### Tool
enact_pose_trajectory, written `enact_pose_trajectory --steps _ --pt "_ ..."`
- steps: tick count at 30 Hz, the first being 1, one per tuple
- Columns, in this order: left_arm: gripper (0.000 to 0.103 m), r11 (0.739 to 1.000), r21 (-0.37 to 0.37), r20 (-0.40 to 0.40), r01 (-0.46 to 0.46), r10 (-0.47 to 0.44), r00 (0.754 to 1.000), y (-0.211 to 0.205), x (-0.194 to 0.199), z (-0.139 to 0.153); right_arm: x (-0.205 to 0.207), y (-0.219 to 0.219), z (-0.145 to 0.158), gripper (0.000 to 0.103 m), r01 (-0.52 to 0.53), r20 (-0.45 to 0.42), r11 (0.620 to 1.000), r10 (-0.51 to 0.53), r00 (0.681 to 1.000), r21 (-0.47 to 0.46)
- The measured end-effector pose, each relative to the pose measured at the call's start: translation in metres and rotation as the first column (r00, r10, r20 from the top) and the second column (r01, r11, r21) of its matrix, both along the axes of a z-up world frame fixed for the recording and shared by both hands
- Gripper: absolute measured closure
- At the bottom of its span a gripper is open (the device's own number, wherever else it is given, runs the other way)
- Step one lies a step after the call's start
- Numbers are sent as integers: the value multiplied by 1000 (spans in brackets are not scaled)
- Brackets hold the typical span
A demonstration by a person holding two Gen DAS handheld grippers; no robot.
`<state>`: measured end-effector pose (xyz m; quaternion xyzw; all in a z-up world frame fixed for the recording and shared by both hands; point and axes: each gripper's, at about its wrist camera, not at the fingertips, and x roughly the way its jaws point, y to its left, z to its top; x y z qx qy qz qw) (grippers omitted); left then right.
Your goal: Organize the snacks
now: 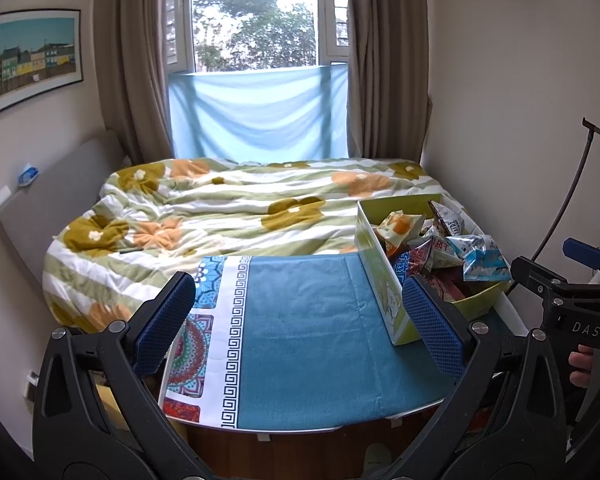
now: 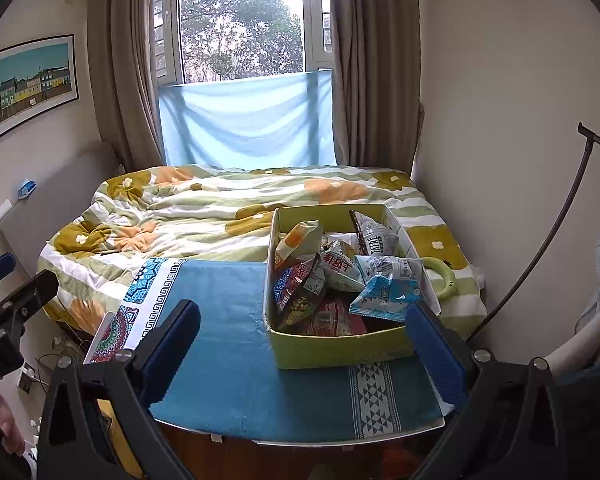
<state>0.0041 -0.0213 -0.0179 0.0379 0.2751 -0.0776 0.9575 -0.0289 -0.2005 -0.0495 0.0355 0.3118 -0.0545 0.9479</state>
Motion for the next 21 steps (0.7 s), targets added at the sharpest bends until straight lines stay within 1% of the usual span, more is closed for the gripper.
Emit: enact_pose_trajectory --steps 21 --pt "0 1000 7 7 -7 7 1000 0 2 -2 2 -2 1 1 -1 -1 1000 1 1000 1"
